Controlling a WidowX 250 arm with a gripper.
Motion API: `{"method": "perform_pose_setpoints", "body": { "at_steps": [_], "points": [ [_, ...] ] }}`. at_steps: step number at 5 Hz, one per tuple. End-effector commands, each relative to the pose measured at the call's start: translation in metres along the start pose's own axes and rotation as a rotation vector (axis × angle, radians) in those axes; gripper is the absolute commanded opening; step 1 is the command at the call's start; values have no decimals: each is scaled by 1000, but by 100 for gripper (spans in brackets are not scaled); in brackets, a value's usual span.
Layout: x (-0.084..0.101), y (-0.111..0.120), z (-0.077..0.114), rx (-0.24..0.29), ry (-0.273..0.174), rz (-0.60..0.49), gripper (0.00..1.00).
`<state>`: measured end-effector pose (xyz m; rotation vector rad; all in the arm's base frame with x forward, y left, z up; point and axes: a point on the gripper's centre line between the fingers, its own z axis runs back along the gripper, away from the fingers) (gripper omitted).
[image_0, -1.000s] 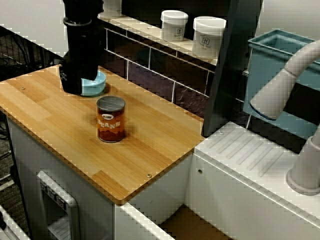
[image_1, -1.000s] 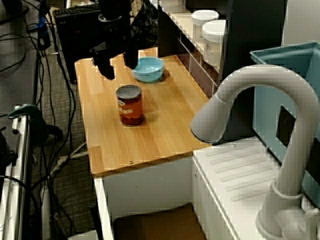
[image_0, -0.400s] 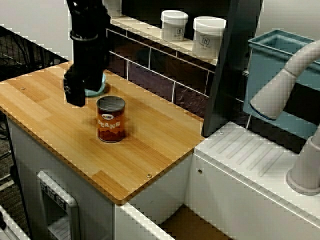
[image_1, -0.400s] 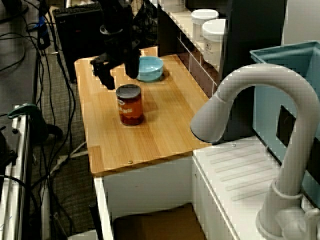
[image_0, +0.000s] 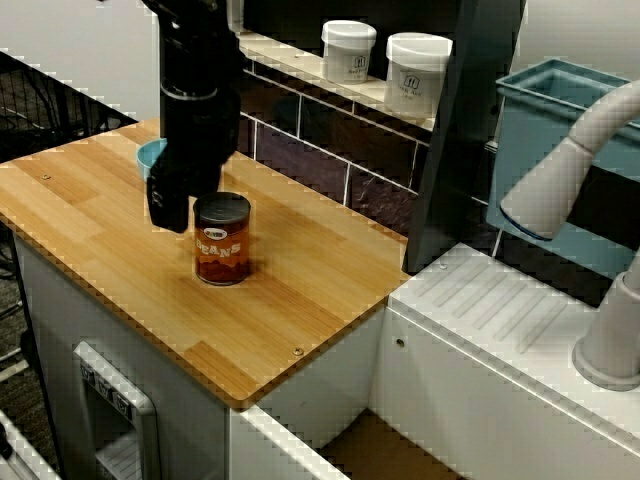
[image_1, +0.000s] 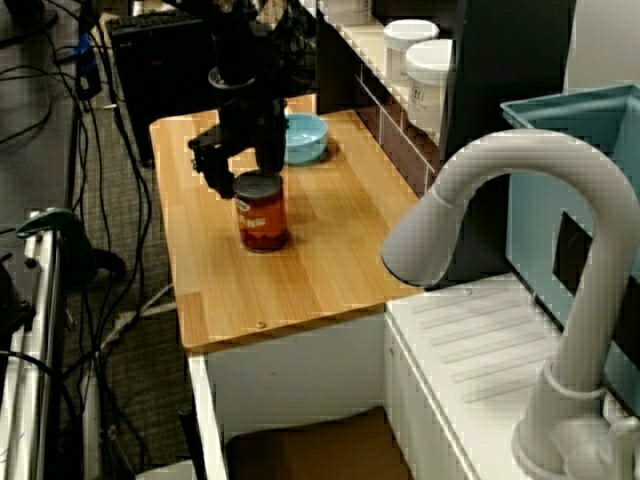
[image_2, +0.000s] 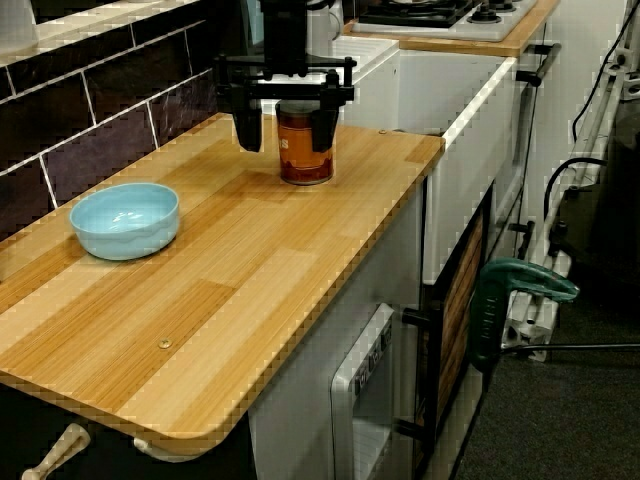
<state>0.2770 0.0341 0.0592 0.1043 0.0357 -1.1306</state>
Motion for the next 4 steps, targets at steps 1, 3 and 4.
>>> {"method": "perform_pose_setpoints", "body": {
  "at_steps": [1,3,4],
  "points": [
    [27,10,18,4,-20,25,100],
    [44,-5,20,-3,-36,4,100],
    [55,-12,22,-19,-39,-6,100]
  ]
}}
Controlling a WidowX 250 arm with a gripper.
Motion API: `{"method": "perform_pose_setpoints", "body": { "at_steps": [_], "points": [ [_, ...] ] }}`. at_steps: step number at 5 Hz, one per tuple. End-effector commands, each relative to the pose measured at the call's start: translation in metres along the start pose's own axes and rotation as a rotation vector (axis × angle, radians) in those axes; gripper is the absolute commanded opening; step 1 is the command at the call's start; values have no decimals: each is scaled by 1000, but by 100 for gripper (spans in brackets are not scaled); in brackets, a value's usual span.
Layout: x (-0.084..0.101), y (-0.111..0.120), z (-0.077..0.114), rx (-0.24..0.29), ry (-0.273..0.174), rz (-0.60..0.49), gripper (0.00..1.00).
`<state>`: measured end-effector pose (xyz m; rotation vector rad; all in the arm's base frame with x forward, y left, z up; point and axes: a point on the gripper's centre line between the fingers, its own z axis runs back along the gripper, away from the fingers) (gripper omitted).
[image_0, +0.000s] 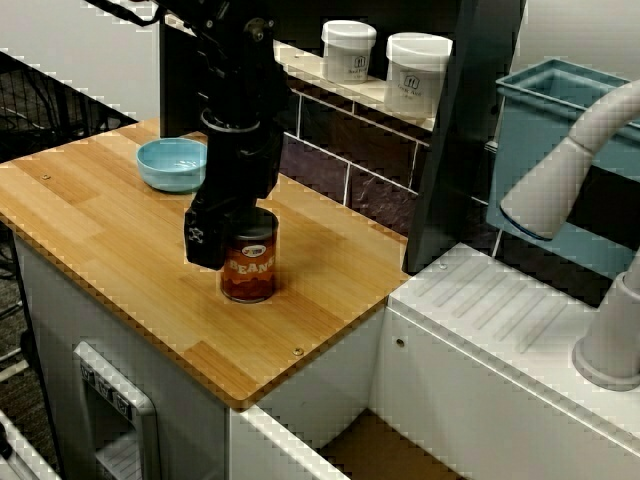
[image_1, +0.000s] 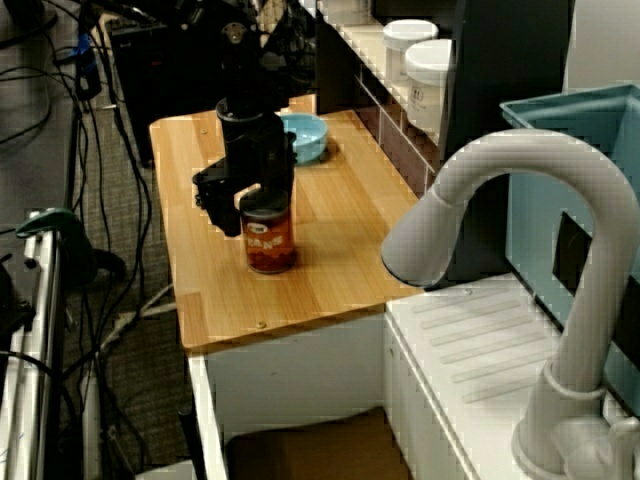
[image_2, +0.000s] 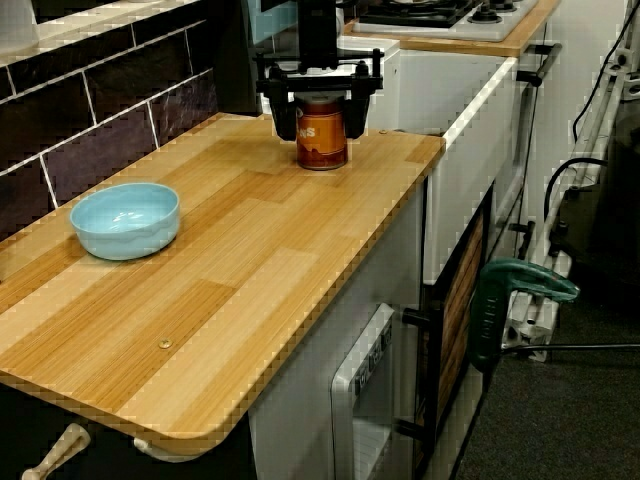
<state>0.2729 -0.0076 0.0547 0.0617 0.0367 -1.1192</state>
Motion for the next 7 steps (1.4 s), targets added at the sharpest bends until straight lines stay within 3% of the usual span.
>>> {"method": "perform_pose_setpoints", "body": {
  "at_steps": [1,3,5,7],
  "points": [
    [27,3,19,0,-15,-20,100],
    [22,7,21,8,-17,17,100],
    [-20,18,36,46,-9,118,100],
    [-55,18,41,95,91,556,100]
  ]
}}
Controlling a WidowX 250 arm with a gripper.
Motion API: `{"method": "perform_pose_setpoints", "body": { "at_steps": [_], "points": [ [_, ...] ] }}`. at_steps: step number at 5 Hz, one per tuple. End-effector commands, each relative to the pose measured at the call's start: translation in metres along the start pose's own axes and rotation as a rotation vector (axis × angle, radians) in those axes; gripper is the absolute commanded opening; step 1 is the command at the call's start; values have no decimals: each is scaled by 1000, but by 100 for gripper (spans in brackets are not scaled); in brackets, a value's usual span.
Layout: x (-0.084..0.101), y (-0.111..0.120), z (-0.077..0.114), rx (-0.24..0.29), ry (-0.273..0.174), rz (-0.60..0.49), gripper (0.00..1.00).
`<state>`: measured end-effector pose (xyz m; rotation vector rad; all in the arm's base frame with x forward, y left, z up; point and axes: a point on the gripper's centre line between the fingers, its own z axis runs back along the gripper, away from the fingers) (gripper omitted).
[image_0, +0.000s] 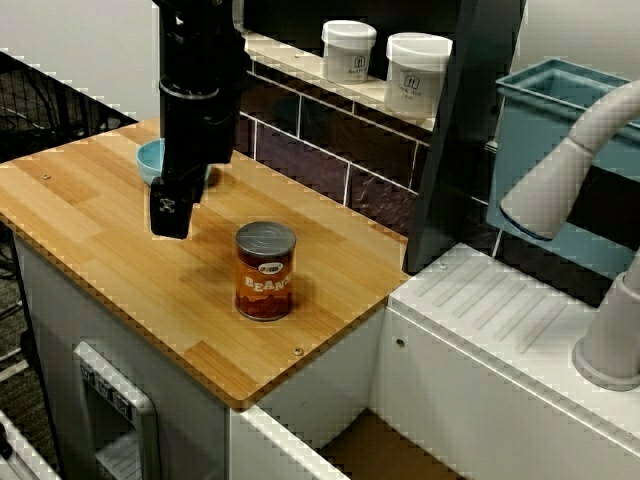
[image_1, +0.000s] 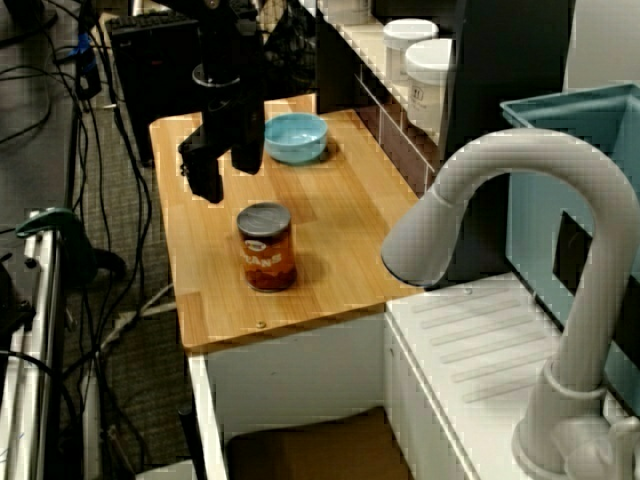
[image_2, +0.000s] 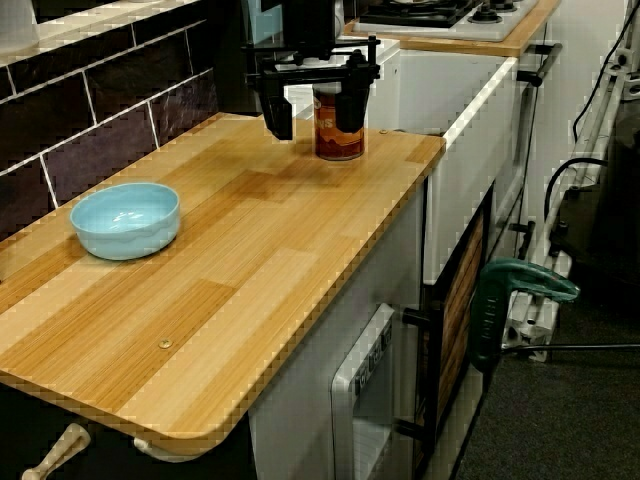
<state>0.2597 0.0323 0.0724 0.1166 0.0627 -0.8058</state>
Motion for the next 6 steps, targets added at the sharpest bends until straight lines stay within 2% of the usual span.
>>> {"method": "perform_pose_setpoints", "body": {
  "at_steps": [1,2,3,4,6],
  "points": [
    [-25,15,24,154,-70,518,100],
    [-19,15,20,181,-43,769,100],
    [-12,13,24,197,-20,1020,100],
    [-4,14,28,176,-8,1133,100],
    [11,0,27,143,-9,1081,100]
  ]
}}
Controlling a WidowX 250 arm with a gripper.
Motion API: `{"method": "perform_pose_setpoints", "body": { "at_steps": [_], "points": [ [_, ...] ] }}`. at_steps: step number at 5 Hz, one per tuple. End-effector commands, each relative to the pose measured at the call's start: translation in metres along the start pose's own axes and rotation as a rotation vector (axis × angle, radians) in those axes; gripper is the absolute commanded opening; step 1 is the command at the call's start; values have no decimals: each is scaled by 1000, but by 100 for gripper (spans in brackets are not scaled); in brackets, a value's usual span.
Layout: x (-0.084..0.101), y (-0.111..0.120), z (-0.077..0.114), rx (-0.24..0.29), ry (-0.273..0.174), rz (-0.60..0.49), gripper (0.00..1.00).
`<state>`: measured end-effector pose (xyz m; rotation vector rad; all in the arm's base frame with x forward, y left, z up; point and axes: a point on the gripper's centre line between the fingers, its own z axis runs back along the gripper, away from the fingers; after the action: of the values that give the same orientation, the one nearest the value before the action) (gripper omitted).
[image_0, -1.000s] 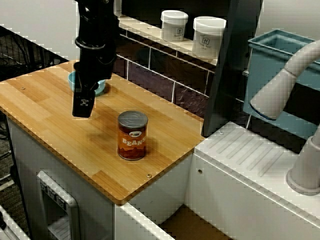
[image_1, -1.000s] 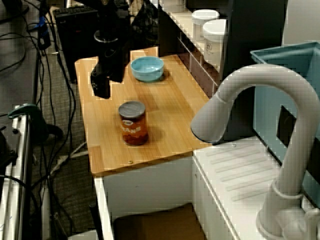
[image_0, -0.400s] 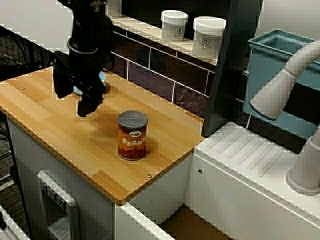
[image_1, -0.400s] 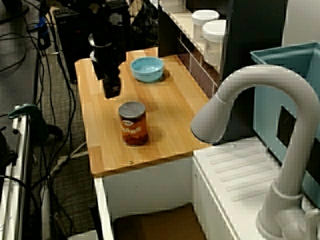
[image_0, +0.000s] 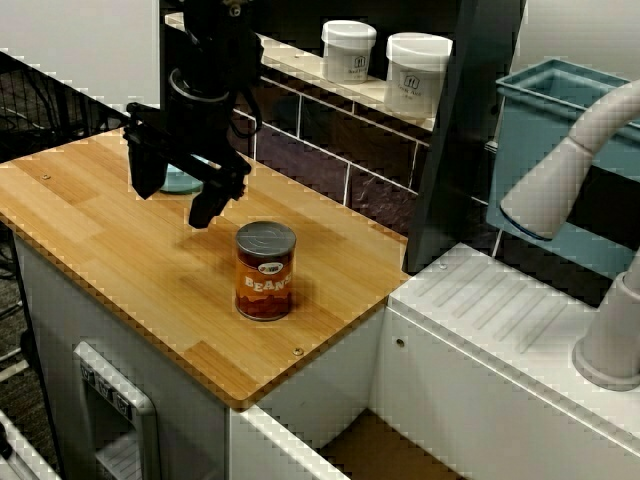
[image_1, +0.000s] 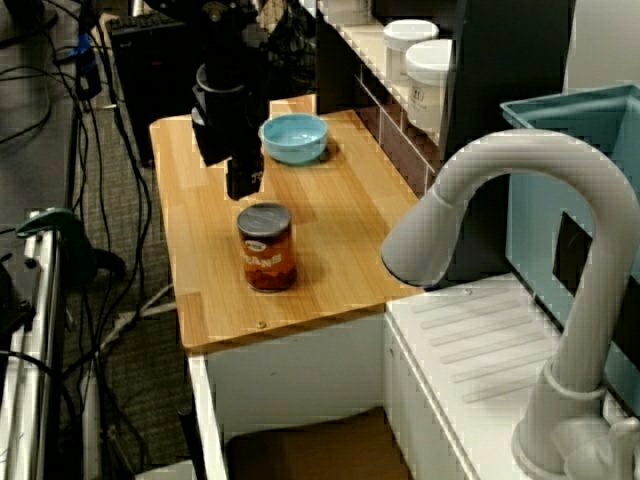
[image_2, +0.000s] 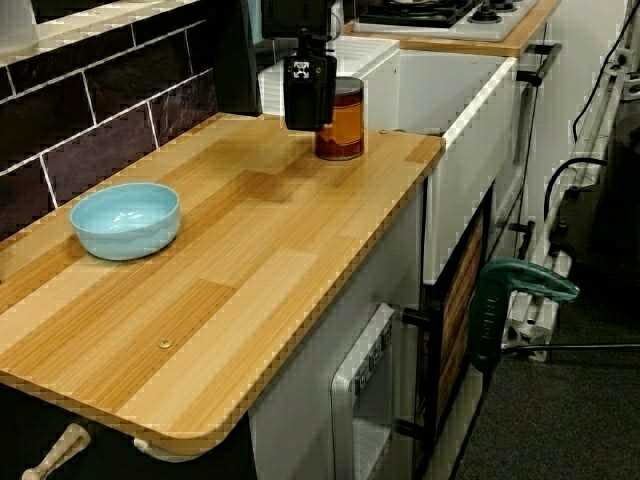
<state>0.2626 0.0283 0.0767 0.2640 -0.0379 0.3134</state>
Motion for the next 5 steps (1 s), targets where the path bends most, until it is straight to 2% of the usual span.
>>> {"method": "perform_pose_setpoints", "body": {
  "at_steps": [1,2,3,4,5],
  "points": [
    [-6,-18,27,-40,-27,-73,100],
    [-15,-32,31,-52,-31,-50,100],
    [-19,-47,32,-103,-5,-40,100],
    [-19,-64,40,-130,10,-49,100],
    [-17,-79,45,-135,1,-69,100]
  ]
}}
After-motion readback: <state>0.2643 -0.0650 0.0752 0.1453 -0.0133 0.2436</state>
